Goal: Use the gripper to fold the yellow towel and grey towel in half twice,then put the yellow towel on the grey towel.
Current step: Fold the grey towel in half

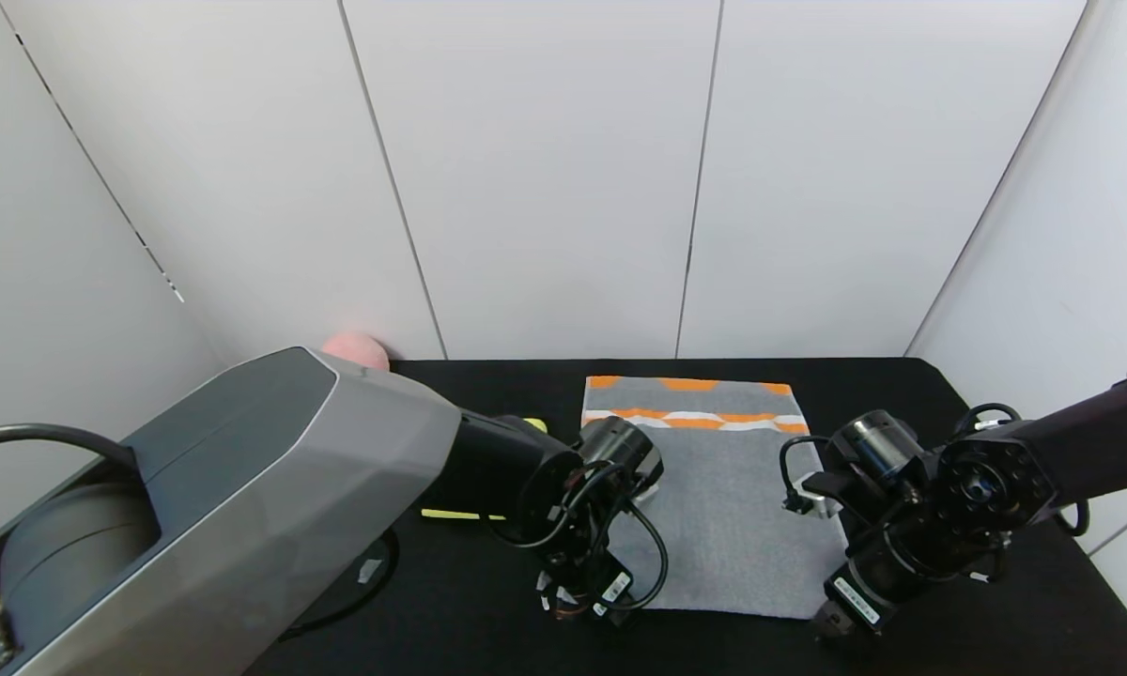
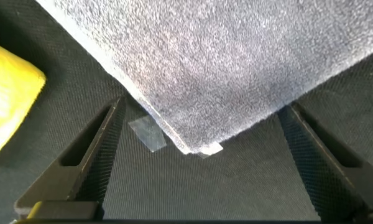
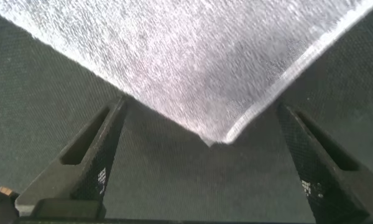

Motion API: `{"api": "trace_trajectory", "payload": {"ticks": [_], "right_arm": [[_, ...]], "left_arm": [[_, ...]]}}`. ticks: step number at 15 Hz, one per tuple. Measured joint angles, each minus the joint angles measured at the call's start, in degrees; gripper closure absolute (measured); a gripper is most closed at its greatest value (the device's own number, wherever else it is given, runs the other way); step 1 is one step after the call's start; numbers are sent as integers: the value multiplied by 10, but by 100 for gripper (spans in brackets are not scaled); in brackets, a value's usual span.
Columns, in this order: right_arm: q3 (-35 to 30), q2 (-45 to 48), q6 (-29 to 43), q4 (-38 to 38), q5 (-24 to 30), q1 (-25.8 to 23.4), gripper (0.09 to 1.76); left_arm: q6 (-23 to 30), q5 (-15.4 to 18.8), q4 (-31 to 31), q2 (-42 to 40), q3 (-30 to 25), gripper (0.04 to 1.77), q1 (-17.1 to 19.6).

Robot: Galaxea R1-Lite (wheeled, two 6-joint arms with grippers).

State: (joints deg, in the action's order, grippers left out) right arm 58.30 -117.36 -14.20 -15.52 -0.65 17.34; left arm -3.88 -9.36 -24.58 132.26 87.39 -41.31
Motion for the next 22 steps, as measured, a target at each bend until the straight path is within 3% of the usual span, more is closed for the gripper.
{"api": "trace_trajectory", "payload": {"ticks": [18,20,22], "right_arm": [[18,-20,1,0,3,-4,14],[18,-20,1,0,3,-3,40],[18,-21,1,1,3,-1,70]], "left_arm": [[-1,8,-2,17,18,9,8],[0,10,-2,17,18,17,8],[1,10,-2,18,18,53,8]]}}
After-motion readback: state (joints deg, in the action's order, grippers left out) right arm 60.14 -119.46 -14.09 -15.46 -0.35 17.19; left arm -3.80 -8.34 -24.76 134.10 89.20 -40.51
